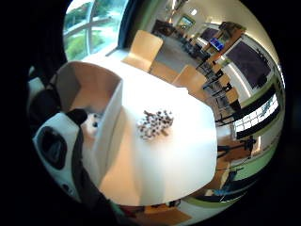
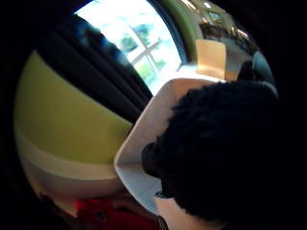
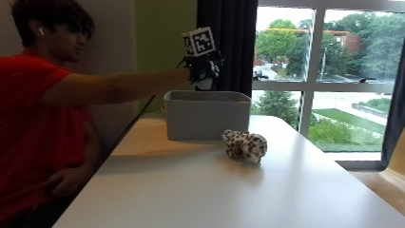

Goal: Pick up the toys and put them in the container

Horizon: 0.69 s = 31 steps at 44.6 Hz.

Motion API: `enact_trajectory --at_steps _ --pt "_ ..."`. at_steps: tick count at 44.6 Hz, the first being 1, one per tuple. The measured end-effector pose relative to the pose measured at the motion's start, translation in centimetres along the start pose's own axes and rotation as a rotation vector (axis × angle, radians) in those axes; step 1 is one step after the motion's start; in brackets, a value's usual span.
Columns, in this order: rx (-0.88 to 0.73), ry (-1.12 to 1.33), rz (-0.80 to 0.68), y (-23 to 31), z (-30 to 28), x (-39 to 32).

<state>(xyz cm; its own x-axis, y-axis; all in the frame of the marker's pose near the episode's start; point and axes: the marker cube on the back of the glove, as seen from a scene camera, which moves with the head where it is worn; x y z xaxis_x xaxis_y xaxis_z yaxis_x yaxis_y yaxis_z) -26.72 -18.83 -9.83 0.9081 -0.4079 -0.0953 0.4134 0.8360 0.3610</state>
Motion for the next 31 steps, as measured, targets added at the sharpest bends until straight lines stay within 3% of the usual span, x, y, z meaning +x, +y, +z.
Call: enact_trajectory --at_steps 4,11,19,31 --pt "-0.128 0.019 0.003 0.1 1.4 -2.3" --pt "-0.139 0.037 0.007 0.5 2.0 -3.2" --pt "-0.260 0.100 -0.012 1.1 2.6 -2.4" --pt "-0.143 0.040 0.031 1.4 2.2 2.7"
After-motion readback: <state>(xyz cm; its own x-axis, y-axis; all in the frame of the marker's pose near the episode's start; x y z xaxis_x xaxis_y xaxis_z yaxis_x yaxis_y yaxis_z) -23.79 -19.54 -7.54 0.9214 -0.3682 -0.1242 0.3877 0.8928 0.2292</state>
